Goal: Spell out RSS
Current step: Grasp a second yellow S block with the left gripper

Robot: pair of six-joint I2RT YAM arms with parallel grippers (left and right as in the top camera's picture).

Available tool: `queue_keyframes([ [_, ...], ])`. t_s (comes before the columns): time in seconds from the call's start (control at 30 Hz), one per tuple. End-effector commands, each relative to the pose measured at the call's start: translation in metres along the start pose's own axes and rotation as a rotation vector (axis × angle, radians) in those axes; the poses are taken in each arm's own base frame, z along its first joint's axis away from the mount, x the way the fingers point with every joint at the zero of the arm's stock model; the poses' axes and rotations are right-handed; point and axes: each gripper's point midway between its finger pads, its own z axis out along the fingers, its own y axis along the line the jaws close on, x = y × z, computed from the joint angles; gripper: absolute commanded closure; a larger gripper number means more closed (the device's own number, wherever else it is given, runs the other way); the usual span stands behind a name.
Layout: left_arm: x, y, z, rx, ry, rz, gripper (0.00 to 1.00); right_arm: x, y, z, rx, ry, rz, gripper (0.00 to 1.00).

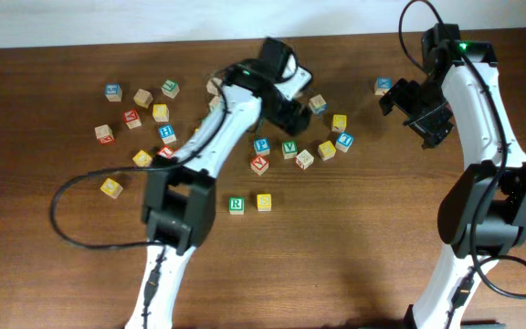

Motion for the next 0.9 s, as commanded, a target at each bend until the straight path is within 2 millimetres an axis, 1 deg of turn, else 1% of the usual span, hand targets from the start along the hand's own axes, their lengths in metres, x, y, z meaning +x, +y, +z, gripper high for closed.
queue_keyframes([
  [0.0,0.005,0.007,0.02,-0.05,0.021,0.087,0.15,0.001,-0.001,0.002,0.005,0.004,0.01,0.02],
  [0.03,0.005,0.007,0.022,-0.046,0.02,0.087,0.16,0.001,-0.001,0.002,0.005,0.004,0.01,0.02],
  [0.07,0.009,0.005,0.028,-0.034,0.028,0.086,0.22,0.001,-0.001,0.002,0.005,0.004,0.01,0.02],
  [0.1,0.012,0.006,0.033,-0.032,0.036,0.085,0.24,0.001,-0.001,0.002,0.005,0.004,0.01,0.02],
  [0.17,0.007,0.008,0.035,-0.041,0.016,0.088,0.22,0.001,-0.001,0.002,0.005,0.004,0.01,0.02],
  [0.23,-0.002,0.01,0.036,-0.052,-0.022,0.093,0.21,0.001,-0.001,0.002,0.005,0.004,0.01,0.02],
  [0.3,0.001,0.011,0.04,-0.05,-0.015,0.092,0.19,0.001,-0.001,0.002,0.005,0.004,0.01,0.02],
  [0.37,0.003,0.011,0.042,-0.048,-0.007,0.09,0.29,0.001,-0.001,0.002,0.005,0.004,0.01,0.02],
  [0.4,0.007,0.01,0.042,-0.043,0.01,0.086,0.33,0.001,-0.001,0.002,0.005,0.004,0.01,0.02],
  [0.47,0.024,0.006,0.042,-0.025,0.076,0.076,0.39,0.001,-0.001,0.002,0.005,0.004,0.01,0.02],
  [0.5,0.026,0.005,0.042,-0.022,0.086,0.075,0.49,0.001,-0.001,0.002,0.005,0.004,0.01,0.02],
  [0.53,0.027,0.005,0.042,-0.022,0.087,0.075,0.55,0.001,-0.001,0.002,0.005,0.004,0.01,0.02],
  [0.6,0.024,0.006,0.042,-0.025,0.078,0.076,0.46,0.001,-0.001,0.002,0.005,0.004,0.01,0.02],
  [0.63,0.021,0.007,0.042,-0.028,0.066,0.077,0.43,0.001,-0.001,0.002,0.005,0.004,0.01,0.02],
  [0.67,0.018,0.007,0.042,-0.032,0.053,0.08,0.44,0.001,-0.001,0.002,0.005,0.004,0.01,0.02],
  [0.7,0.017,0.007,0.042,-0.032,0.05,0.081,0.48,0.001,-0.001,0.002,0.005,0.004,0.01,0.02],
  [0.73,0.018,0.007,0.042,-0.032,0.051,0.081,0.51,0.001,-0.001,0.002,0.005,0.004,0.01,0.02],
  [0.87,0.021,0.007,0.046,-0.029,0.063,0.079,0.51,0.001,-0.001,0.002,0.005,0.004,0.01,0.02],
])
